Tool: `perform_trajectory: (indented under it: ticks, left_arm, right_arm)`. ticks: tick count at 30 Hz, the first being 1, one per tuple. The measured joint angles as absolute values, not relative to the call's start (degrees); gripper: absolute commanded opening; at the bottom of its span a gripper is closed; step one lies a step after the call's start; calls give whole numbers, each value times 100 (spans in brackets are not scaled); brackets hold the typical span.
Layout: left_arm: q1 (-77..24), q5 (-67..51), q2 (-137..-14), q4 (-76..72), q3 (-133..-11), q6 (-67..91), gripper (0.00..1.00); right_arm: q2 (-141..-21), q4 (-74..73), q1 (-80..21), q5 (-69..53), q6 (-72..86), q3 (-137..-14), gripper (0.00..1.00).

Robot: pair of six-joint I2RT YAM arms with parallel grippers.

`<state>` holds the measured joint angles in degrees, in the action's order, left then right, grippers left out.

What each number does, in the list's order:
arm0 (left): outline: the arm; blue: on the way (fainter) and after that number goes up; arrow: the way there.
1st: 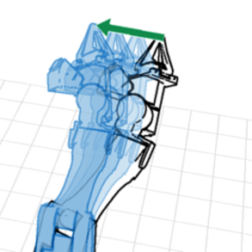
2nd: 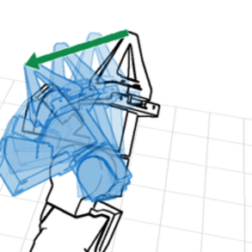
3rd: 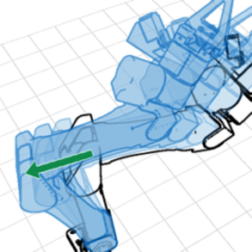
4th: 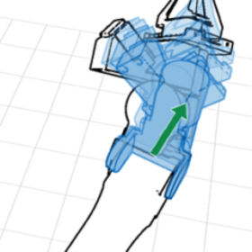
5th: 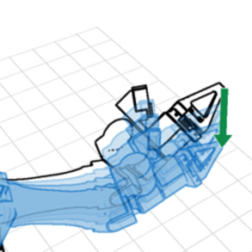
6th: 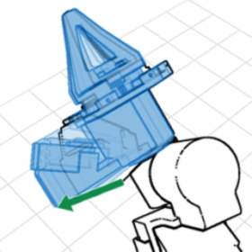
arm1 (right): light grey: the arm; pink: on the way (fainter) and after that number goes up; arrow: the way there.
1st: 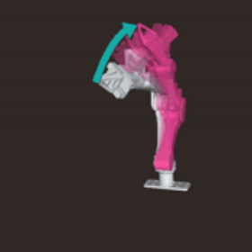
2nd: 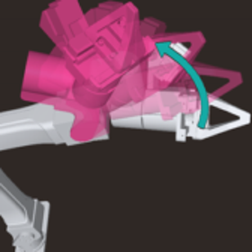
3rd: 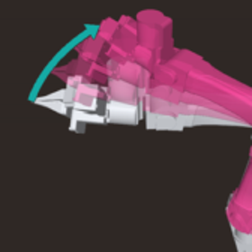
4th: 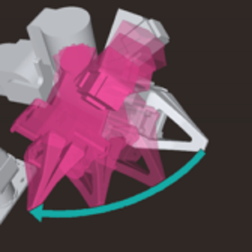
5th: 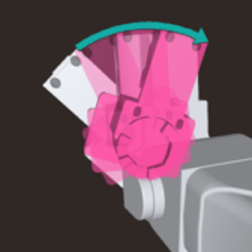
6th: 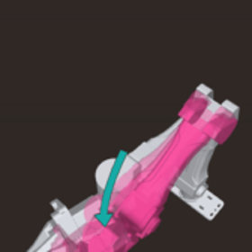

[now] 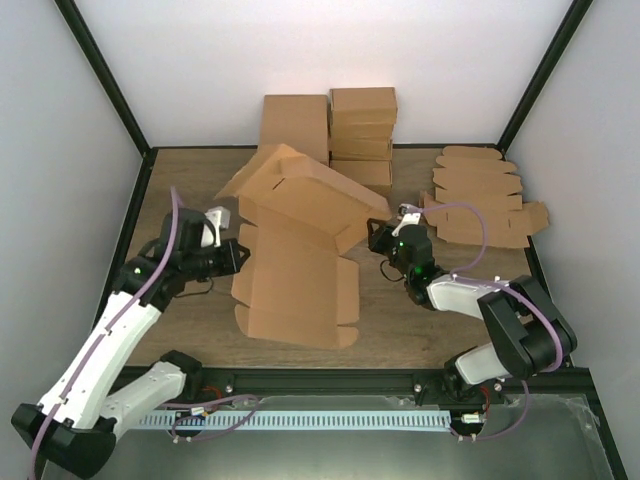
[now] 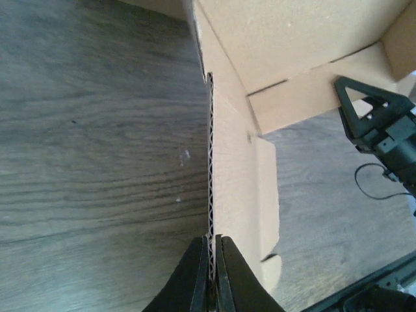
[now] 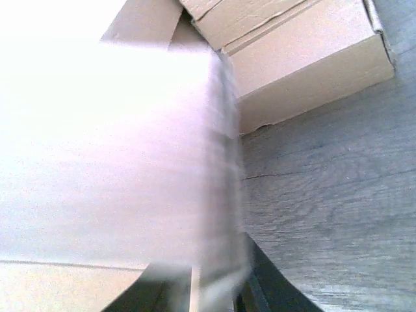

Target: Fold the paper box

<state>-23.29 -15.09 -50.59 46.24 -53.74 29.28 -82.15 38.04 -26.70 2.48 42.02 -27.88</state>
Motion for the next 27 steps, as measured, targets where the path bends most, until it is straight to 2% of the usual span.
perform_trajectory:
  ticks: [3, 6, 9, 11, 18, 27]
  left_arm:
    - [-2322, -1282, -5325, 5135, -6029, 2757, 4]
    - [-2324, -1142, -5548, 5640, -6652, 2598, 4]
    - [-2322, -1007, -5734, 6082, -7135, 2480, 4]
    - [-2322, -899, -5872, 6344, -7465, 2392, 4]
    - [-2322, -753, -6141, 6858, -7950, 2220, 4]
    - [-2322, -854, -6270, 7188, -8027, 2071, 4]
  right_arm:
    - [-8285, 3927, -2670, 73, 4270, -2788, 35]
    - [-8320, 4010, -2679, -113, 4338, -2764, 51]
    - [-8331, 4091, -2714, -305, 4381, -2681, 70]
    - [-8340, 4160, -2766, -421, 4375, -2567, 75]
    - [-8272, 4147, -2908, -707, 4261, -2128, 83]
    - [-7470, 3870, -2908, -899, 3710, -1780, 84]
